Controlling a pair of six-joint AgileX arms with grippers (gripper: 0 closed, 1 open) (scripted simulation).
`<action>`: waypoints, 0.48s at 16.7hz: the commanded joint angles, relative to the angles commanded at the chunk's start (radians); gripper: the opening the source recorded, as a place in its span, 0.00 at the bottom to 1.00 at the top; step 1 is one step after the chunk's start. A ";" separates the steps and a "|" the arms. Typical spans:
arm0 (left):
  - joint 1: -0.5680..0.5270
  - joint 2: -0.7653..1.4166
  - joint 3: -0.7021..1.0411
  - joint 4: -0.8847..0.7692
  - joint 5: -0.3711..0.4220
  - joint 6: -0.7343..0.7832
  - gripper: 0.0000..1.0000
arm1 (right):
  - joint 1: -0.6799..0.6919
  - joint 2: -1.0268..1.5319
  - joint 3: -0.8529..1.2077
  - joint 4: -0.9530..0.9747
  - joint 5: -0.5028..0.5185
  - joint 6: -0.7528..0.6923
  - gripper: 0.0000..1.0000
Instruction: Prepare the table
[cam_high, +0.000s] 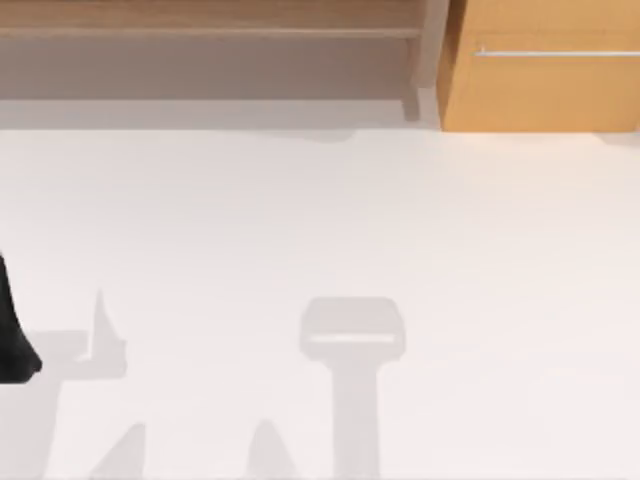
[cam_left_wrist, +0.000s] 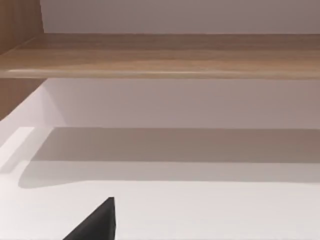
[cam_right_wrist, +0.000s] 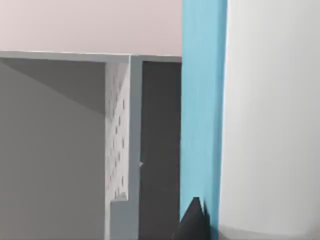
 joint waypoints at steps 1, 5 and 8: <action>0.000 0.000 0.000 0.000 0.000 0.000 1.00 | 0.027 0.027 0.008 0.004 -0.011 0.013 0.00; 0.000 0.000 0.000 0.000 0.000 0.000 1.00 | 0.138 0.125 0.072 0.023 -0.036 0.045 0.00; 0.000 0.000 0.000 0.000 0.000 0.000 1.00 | 0.158 0.144 0.084 0.026 -0.040 0.050 0.00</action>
